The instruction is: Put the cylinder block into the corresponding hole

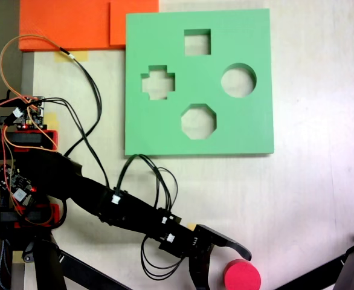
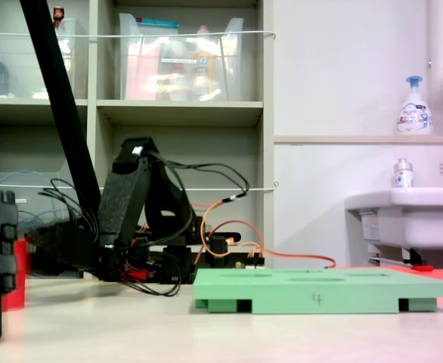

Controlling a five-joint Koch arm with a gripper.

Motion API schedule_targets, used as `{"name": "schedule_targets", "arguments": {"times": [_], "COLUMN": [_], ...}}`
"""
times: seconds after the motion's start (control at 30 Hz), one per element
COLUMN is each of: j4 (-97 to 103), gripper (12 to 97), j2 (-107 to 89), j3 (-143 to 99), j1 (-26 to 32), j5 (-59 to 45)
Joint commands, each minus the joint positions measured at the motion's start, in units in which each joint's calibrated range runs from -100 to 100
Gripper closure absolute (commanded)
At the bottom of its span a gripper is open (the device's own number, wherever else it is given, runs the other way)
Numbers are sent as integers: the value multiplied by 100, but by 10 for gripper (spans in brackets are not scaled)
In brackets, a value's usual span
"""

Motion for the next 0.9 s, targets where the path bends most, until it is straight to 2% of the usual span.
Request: {"name": "schedule_targets", "arguments": {"times": [0.0, 0.87], "j4": [242, -634], "gripper": [328, 330], "j2": [58, 1217], "j3": [456, 2161], "j1": [0, -205], "j5": [15, 83]}}
